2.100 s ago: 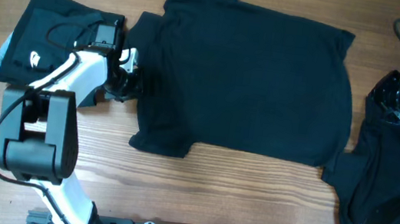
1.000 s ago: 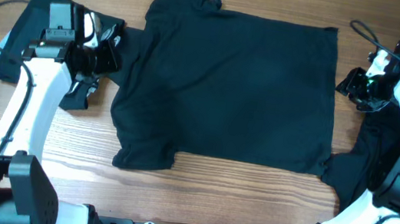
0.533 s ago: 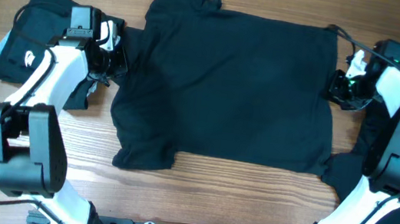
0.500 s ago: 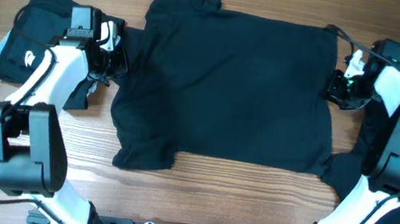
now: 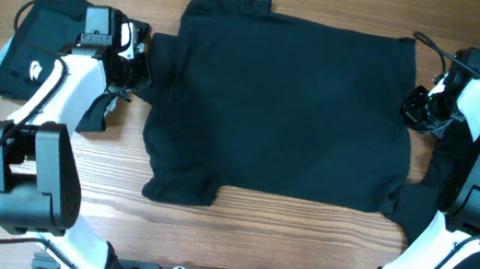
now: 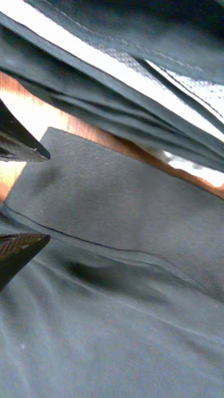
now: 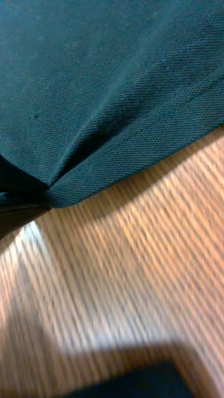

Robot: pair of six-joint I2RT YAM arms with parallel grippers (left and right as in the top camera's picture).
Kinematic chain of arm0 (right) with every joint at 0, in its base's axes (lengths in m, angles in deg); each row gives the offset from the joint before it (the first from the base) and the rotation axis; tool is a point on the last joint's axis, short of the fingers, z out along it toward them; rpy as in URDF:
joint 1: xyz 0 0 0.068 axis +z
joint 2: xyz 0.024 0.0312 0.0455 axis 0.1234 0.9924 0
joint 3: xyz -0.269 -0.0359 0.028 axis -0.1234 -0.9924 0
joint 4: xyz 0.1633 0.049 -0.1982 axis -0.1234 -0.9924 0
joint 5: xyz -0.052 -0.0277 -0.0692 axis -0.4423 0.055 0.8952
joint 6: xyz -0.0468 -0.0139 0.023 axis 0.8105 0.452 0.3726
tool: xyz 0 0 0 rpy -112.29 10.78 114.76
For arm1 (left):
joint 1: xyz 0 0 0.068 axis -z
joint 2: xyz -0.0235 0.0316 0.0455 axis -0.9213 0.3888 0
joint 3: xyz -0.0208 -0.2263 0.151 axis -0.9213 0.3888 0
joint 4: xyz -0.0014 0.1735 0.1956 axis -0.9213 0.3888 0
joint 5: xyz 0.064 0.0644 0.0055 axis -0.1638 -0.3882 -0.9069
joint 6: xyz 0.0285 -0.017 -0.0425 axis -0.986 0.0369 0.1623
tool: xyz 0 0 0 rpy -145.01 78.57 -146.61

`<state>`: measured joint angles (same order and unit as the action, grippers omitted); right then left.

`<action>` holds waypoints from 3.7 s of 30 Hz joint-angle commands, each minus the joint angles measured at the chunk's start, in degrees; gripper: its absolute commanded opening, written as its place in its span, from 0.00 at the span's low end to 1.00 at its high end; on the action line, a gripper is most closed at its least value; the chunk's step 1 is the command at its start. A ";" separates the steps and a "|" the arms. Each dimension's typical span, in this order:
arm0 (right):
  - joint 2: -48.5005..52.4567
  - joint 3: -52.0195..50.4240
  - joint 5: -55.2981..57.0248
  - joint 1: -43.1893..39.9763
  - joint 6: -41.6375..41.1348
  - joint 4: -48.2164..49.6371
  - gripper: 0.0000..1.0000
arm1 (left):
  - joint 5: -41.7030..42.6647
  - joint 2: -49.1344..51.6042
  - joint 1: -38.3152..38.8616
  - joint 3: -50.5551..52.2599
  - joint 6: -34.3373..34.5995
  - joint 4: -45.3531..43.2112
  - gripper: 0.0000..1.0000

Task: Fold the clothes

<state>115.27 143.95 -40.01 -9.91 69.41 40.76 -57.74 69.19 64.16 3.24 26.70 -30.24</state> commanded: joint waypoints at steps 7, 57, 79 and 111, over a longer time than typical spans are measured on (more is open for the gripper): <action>2.60 -1.66 7.41 -1.20 0.42 -0.81 0.04 | 3.87 3.72 0.13 0.24 -0.92 -1.68 0.51; -23.30 -27.61 -6.16 -10.12 -5.57 -10.40 0.19 | 9.88 -12.87 -0.28 0.17 -4.17 26.77 0.37; -25.75 -25.97 -18.93 -25.73 0.59 -3.61 0.29 | 8.70 -12.90 -0.31 0.15 -7.17 33.09 0.42; -42.93 -25.99 -16.90 -15.72 1.33 -10.34 0.49 | 16.85 -18.03 3.48 32.00 19.80 16.92 0.18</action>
<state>72.01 117.04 -58.24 -25.95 71.24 29.92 -49.28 51.38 66.41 32.62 45.59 -11.34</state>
